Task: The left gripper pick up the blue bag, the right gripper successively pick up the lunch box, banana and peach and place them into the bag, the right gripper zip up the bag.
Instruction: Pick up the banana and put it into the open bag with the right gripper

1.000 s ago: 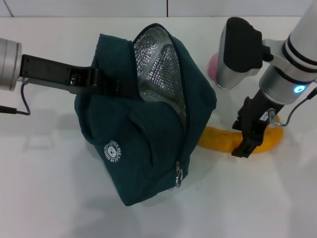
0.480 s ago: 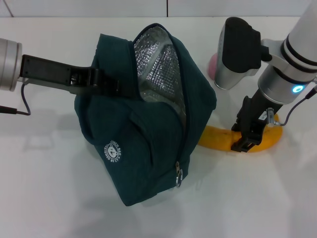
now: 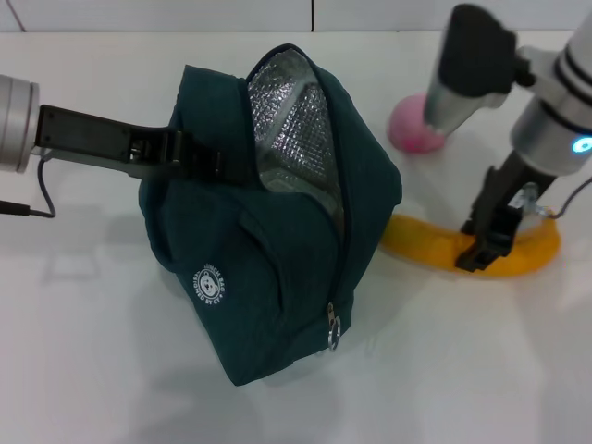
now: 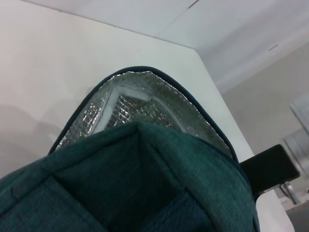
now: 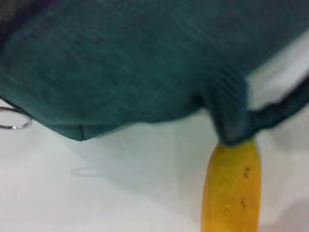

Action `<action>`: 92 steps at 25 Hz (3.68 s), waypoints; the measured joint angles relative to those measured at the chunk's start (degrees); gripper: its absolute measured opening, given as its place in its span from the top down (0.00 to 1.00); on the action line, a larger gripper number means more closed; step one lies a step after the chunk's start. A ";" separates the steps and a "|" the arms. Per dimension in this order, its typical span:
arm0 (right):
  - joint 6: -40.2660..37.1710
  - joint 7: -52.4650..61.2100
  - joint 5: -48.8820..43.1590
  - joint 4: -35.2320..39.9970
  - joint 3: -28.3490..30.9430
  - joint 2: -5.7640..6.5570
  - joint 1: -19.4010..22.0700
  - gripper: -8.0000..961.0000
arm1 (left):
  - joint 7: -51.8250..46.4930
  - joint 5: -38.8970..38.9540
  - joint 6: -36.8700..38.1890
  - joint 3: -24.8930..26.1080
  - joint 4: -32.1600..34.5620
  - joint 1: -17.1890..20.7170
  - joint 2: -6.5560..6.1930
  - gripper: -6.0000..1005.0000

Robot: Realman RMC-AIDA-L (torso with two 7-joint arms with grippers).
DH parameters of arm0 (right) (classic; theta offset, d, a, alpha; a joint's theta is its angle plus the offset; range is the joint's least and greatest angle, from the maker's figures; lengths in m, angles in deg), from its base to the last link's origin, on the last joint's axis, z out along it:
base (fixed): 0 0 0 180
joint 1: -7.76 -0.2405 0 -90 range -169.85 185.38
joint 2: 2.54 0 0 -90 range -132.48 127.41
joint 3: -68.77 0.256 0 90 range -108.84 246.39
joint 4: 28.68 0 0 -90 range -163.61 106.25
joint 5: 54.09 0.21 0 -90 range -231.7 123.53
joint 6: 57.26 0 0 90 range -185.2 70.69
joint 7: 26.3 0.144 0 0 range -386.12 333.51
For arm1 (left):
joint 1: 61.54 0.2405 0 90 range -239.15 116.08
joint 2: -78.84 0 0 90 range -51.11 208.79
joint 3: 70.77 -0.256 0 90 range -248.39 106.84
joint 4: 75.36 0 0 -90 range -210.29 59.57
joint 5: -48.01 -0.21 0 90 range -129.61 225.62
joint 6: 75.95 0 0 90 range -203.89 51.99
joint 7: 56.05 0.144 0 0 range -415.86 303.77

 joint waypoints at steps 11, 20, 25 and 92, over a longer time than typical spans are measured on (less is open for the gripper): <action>-6.29 1.00 -6.35 6.95 24.32 1.13 1.51 0.56 | 0.29 0.05 0.38 -0.01 0.00 0.30 -0.08 0.95; -7.28 0.07 12.76 17.23 36.89 2.28 4.65 0.56 | 0.25 0.30 0.53 -0.01 0.00 0.55 -0.09 0.95; -7.06 -3.59 27.61 18.81 36.77 2.46 6.36 0.56 | 0.25 0.32 0.53 -0.01 0.00 0.65 -0.08 0.95; 6.94 -51.61 60.03 -28.79 23.93 -0.60 8.34 0.52 | 0.88 0.96 0.35 0.11 0.00 1.82 0.57 0.95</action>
